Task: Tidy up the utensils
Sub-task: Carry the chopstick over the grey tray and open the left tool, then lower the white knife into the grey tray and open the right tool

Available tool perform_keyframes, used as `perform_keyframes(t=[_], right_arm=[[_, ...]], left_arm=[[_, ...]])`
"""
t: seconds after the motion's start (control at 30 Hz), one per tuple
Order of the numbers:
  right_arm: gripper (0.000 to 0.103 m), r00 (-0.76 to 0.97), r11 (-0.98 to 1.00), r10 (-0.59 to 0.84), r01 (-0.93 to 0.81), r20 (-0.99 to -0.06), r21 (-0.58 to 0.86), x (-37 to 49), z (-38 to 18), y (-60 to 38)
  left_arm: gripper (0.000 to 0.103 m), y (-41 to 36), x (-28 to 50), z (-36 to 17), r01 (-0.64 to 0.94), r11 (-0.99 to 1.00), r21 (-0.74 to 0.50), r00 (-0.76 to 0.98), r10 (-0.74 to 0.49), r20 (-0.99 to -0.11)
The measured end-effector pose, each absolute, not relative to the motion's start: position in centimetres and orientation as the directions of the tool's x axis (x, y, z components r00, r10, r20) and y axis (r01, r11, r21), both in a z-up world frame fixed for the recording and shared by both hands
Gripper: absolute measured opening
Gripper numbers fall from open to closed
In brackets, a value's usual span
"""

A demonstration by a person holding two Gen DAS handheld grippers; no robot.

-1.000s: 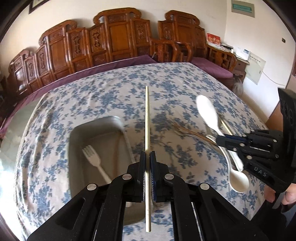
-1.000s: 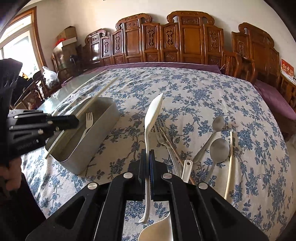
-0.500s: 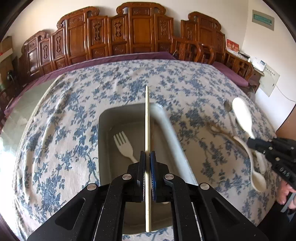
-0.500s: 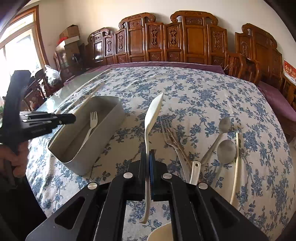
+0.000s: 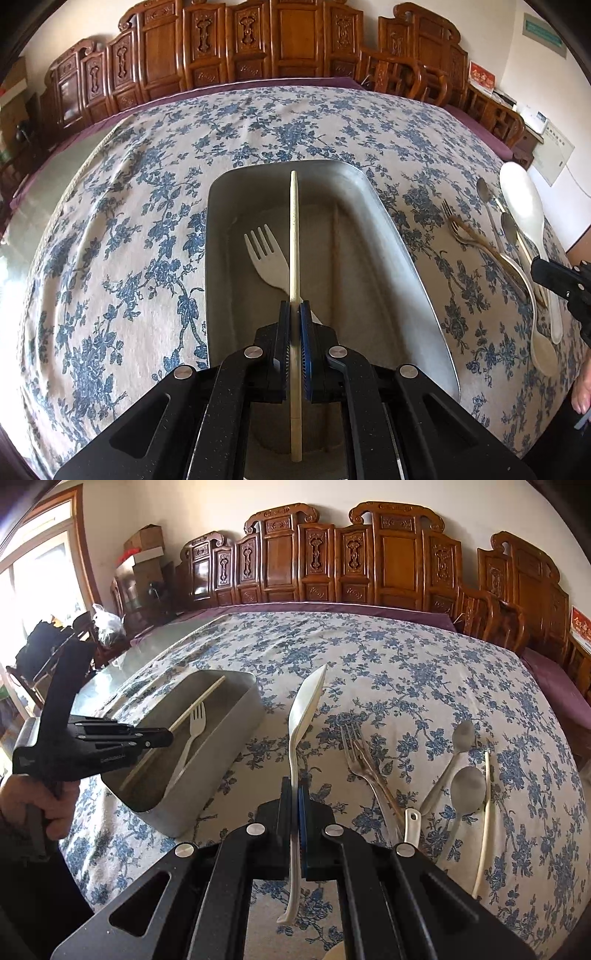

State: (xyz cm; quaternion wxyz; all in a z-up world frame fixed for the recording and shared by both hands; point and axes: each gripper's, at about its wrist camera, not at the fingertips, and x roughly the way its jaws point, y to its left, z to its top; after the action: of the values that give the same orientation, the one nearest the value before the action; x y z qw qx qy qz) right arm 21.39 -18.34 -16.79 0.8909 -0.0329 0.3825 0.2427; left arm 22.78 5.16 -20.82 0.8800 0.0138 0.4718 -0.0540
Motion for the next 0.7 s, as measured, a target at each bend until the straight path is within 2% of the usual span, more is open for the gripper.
perform_keyframes(t=[0.27,0.37,0.7], right_arm=[[0.004,0.594,0.872,0.426,-0.472,-0.682,0.132,21.6,-15.4,-16.3],[0.004,0.593,0.864,0.441,-0.484,-0.674,0.139,21.8,-14.8,-14.9],[0.004,0.551,0.833,0.496,-0.52,-0.671,0.188,23.1,-14.7,-9.1]], left_arm=[[0.007,5.8,22.8,-20.1,0.092,0.995,-0.038,0.565,-0.084,-0.821],[0.009,6.2,22.4,-19.0,0.086,0.996,-0.035,0.593,-0.08,-0.801],[0.01,8.5,21.2,-16.0,0.053,0.998,-0.034,0.671,-0.061,-0.739]])
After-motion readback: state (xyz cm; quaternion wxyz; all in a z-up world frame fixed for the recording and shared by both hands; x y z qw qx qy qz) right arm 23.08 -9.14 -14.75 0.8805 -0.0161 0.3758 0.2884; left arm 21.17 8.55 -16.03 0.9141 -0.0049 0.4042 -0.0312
